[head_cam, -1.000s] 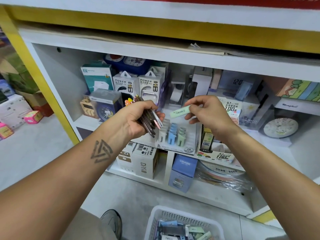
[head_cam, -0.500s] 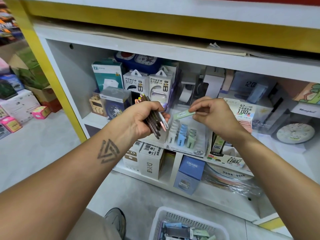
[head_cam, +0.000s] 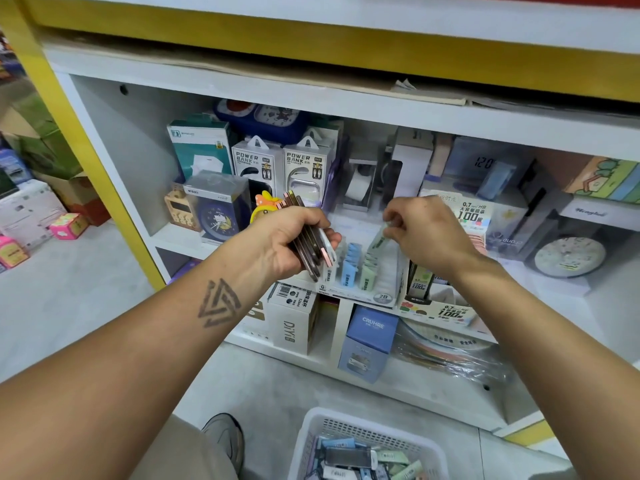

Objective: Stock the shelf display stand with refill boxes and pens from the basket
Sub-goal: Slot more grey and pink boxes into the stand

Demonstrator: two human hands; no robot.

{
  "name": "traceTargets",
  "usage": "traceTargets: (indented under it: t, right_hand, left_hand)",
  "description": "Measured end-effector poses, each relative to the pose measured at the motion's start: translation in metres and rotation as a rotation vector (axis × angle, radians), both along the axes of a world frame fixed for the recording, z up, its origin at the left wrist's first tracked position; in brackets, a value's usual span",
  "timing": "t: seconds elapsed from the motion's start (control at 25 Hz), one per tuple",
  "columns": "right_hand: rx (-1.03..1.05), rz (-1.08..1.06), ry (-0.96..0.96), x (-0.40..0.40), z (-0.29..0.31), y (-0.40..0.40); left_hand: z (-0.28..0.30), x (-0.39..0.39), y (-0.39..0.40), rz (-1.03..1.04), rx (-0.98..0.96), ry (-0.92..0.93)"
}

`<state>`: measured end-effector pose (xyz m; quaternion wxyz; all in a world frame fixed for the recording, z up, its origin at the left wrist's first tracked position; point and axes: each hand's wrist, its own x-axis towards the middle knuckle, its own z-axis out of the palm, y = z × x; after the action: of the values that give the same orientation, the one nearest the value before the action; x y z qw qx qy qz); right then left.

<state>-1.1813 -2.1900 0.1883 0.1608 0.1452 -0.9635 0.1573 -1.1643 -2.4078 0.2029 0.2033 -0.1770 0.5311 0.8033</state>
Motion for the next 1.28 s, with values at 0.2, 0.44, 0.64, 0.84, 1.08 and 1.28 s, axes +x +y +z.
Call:
traceTargets:
  t: [0.2,0.44,0.64,0.84,1.08,1.28]
  right_hand:
    - [0.125,0.038,-0.034,0.004,-0.015,-0.013]
    - [0.21,0.026,-0.145,0.003,-0.015,-0.012]
    - [-0.047,0.032,-0.169,0.009,-0.006,-0.022]
    - [-0.937,0.103,-0.776,0.034,0.019,-0.022]
    - [-0.896,0.056,-0.537,0.044,0.022,0.002]
    - [-0.828,-0.008,-0.47,0.045,0.022,0.022]
  left_hand:
    - [-0.003,0.003,0.006,-0.043,-0.003,-0.021]
    - [-0.003,0.003,0.004,-0.053,0.017,-0.022]
    - [-0.001,0.004,0.008,-0.094,0.056,-0.014]
    - [0.004,0.004,0.021,-0.13,0.149,0.037]
    - [0.008,0.002,0.041,-0.048,0.153,0.061]
    - [0.005,0.001,0.052,-0.051,0.081,0.07]
